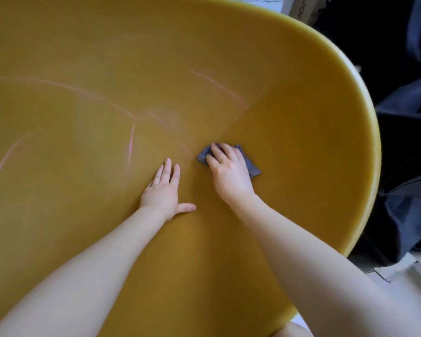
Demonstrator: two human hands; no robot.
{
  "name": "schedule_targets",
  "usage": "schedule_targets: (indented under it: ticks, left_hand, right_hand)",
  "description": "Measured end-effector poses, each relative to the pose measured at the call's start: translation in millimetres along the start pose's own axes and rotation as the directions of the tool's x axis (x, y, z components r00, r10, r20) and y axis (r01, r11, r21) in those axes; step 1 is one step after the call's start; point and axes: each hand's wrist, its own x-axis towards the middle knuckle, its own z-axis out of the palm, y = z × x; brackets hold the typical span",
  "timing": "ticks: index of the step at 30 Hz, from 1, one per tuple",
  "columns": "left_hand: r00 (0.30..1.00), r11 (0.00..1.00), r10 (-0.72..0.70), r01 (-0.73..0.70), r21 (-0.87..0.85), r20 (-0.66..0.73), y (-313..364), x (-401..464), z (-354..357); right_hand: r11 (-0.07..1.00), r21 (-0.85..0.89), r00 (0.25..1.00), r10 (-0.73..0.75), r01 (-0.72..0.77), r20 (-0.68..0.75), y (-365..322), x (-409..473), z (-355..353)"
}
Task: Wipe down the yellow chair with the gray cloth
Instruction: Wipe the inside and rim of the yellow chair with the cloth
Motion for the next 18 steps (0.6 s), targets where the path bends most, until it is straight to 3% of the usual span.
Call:
schedule_targets:
  ticks: [2,5,10,14,18]
  left_hand:
    - [1.000,1.000,0.002,-0.002,-0.003,-0.003,0,-1,1]
    - [1.000,1.000,0.004,-0.004,0.007,-0.009,-1,-2,1]
    - [1.000,1.000,0.010,-0.010,-0.004,0.000,-1,-1,1]
    - [1.000,1.000,0.016,-0.016,-0.003,-0.016,-2,-1,2]
    - [0.999,1.000,0.016,-0.016,-0.011,-0.032,-1,1,3]
  right_hand:
    - [0.997,-0.007,0.994,-0.079,0.079,0.076,-3,-4,2]
    - [0.946,-0.237,0.975,-0.223,0.221,0.017,26,9,-15]
    - [0.895,-0.438,0.982,-0.151,0.086,-0.116,78,42,-56]
    - [0.955,-0.285,0.974,0.015,-0.081,-0.224,56,43,-37]
    - [0.998,0.026,0.994,-0.047,0.050,-0.099,1,18,11]
